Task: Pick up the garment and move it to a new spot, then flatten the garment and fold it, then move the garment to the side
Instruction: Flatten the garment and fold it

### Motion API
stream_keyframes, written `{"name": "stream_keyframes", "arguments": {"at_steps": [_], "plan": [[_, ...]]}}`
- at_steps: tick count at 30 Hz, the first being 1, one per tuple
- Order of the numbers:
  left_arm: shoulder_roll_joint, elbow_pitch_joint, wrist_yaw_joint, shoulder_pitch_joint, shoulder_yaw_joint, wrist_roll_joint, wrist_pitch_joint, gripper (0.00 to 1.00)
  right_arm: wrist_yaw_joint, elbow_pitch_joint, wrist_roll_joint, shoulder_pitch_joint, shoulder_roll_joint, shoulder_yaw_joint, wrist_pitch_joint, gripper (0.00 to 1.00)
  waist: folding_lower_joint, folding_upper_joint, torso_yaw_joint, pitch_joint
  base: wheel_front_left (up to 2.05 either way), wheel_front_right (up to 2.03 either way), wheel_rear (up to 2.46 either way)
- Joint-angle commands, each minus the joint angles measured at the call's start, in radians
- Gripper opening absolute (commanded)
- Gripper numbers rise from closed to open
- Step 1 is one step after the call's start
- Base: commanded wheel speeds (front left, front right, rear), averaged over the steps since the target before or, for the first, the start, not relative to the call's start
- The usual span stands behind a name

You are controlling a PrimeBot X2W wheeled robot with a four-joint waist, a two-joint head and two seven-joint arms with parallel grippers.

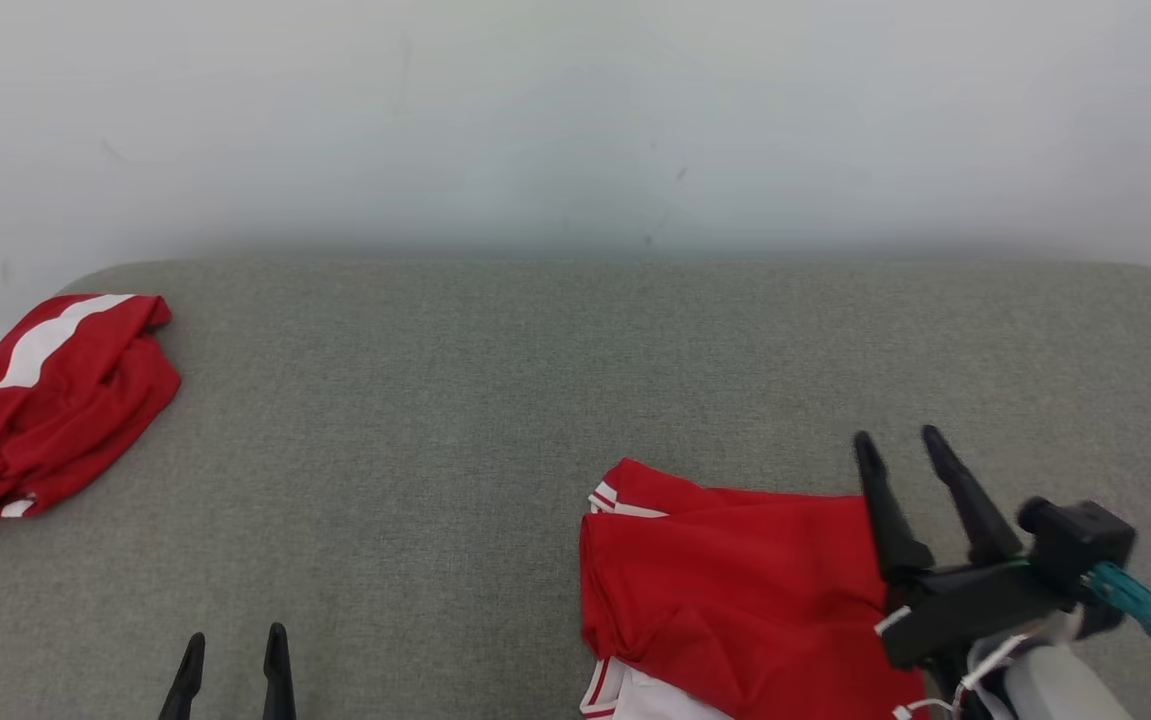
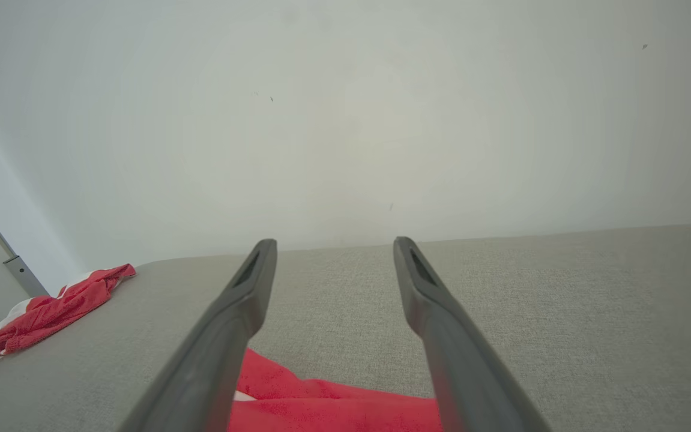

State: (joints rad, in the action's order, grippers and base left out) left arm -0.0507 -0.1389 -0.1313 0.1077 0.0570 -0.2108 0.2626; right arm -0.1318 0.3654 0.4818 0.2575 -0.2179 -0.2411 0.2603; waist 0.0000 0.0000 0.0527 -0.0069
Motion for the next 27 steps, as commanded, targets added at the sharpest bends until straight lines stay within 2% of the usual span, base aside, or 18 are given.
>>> {"name": "stream_keyframes", "arguments": {"at_steps": [1, 9, 16, 17, 18, 19, 20, 21, 27], "plan": [[0.0, 0.005, 0.002, 0.015, 0.004, 0.014, 0.003, 1.0, 0.003, -0.016, -0.011, -0.019, -0.004, 0.017, 0.005, 1.0, 0.0, 0.0, -0.007, -0.001, 0.0, 0.0, 0.0], [0.0, 0.021, 0.002, 0.021, 0.017, 0.019, 0.003, 1.0, 0.003, -0.094, -0.089, -0.152, 0.006, 0.123, 0.006, 1.0, 0.0, 0.0, -0.039, -0.002, 0.0, 0.0, 0.0], [0.0, 0.026, 0.002, 0.018, 0.015, 0.027, 0.003, 1.0, 0.003, -0.083, -0.107, -0.202, 0.017, 0.164, 0.006, 1.0, 0.0, 0.0, -0.047, 0.0, 0.0, 0.0, 0.0], [0.0, 0.027, 0.002, 0.015, 0.013, 0.032, 0.003, 1.0, 0.003, -0.071, -0.105, -0.203, 0.015, 0.162, 0.006, 0.89, 0.0, 0.0, -0.045, 0.0, 0.0, 0.0, 0.0], [0.0, 0.028, 0.002, 0.011, 0.011, 0.036, 0.003, 1.0, 0.003, -0.065, -0.104, -0.201, 0.013, 0.161, 0.006, 0.49, 0.0, 0.0, -0.042, 0.001, 0.0, 0.0, 0.0], [0.0, 0.03, 0.002, 0.007, 0.009, 0.038, 0.003, 1.0, 0.003, -0.057, -0.102, -0.196, 0.011, 0.157, 0.006, 0.33, 0.0, 0.0, -0.038, 0.002, 0.0, 0.0, 0.0], [0.0, 0.031, 0.002, 0.004, 0.006, 0.039, 0.003, 1.0, 0.003, -0.042, -0.098, -0.193, 0.01, 0.151, 0.006, 0.03, 0.0, 0.0, -0.033, 0.002, 0.0, 0.0, 0.0], [-0.001, 0.032, 0.002, 0.001, 0.006, 0.041, 0.003, 1.0, 0.003, -0.031, -0.096, -0.186, 0.009, 0.142, 0.006, 0.0, 0.0, 0.0, -0.028, 0.003, 0.0, 0.0, 0.0], [-0.008, 0.035, 0.002, -0.006, 0.0, 0.038, 0.003, 1.0, 0.003, 0.046, -0.094, -0.144, 0.009, 0.068, 0.006, 0.0, 0.0, 0.0, 0.001, 0.006, 0.0, 0.0, 0.0]]}}
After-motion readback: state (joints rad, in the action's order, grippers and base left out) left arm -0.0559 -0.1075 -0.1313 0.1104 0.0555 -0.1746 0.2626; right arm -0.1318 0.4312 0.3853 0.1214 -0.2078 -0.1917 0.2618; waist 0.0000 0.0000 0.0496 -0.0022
